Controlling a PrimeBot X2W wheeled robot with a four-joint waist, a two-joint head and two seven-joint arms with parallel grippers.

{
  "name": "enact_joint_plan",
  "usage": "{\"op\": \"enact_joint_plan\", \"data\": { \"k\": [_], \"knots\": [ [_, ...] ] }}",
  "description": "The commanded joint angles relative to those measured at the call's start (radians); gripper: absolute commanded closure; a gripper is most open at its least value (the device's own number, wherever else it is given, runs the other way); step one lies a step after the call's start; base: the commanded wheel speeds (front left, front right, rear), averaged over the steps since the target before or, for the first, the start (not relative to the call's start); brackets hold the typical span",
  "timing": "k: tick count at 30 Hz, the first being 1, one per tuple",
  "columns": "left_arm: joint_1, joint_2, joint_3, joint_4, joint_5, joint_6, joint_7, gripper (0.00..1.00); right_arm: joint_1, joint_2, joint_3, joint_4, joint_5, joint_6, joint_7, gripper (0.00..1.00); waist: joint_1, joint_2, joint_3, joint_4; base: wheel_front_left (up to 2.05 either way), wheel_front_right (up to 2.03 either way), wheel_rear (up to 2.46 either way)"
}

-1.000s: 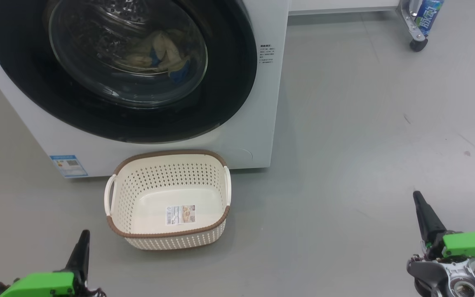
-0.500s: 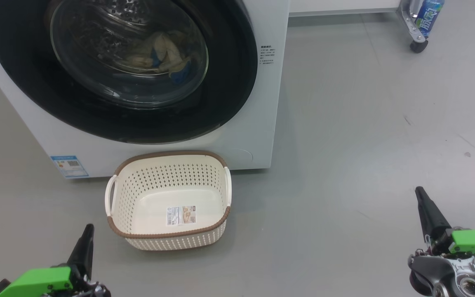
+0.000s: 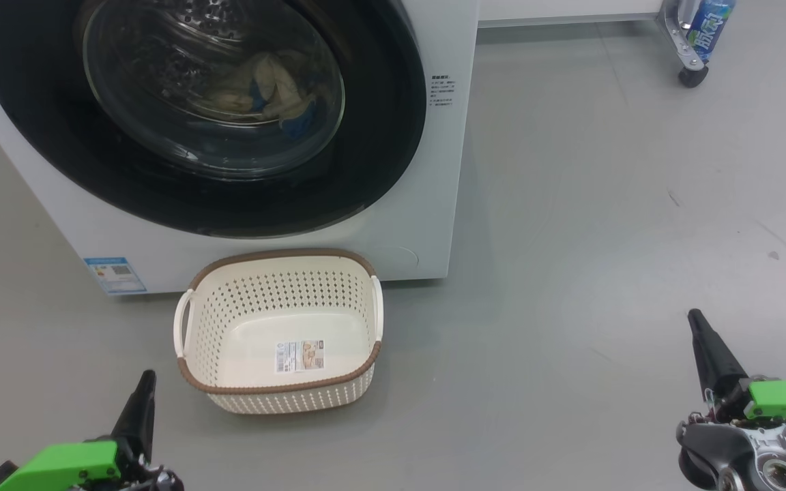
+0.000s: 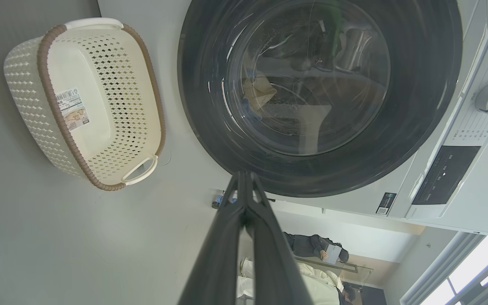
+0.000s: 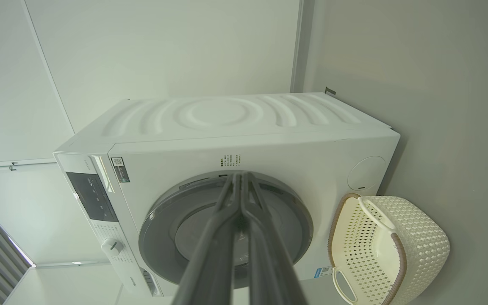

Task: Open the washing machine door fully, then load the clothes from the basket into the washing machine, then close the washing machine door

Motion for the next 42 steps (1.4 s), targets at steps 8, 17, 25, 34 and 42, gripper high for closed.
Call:
{"op": "enact_joint_plan", "data": {
  "k": [8, 17, 25, 34, 42],
  "knots": [
    [-0.049, 0.009, 0.027, -0.028, -0.005, -0.001, 0.006, 1.0, -0.057, -0.013, 0.012, -0.032, -0.002, -0.003, 0.008, 1.0, 0.0, 0.0, 0.0, 0.0, 0.0, 0.0, 0.0],
    [-0.049, 0.009, 0.027, -0.028, -0.005, -0.001, 0.006, 1.0, -0.058, -0.011, 0.01, -0.031, -0.004, -0.003, 0.01, 1.0, 0.0, 0.0, 0.0, 0.0, 0.0, 0.0, 0.0],
    [-0.049, 0.009, 0.027, -0.028, -0.005, -0.001, 0.006, 1.0, -0.058, -0.01, 0.008, -0.031, -0.005, -0.003, 0.011, 1.0, 0.0, 0.0, 0.0, 0.0, 0.0, 0.0, 0.0],
    [-0.049, 0.009, 0.027, -0.028, -0.005, -0.001, 0.006, 1.0, -0.058, -0.008, 0.006, -0.031, -0.007, -0.003, 0.013, 1.0, 0.0, 0.0, 0.0, 0.0, 0.0, 0.0, 0.0],
    [-0.049, 0.009, 0.027, -0.028, -0.005, -0.001, 0.006, 1.0, -0.058, -0.007, 0.004, -0.031, -0.009, -0.003, 0.014, 1.0, 0.0, 0.0, 0.0, 0.0, 0.0, 0.0, 0.0]
  ]
}}
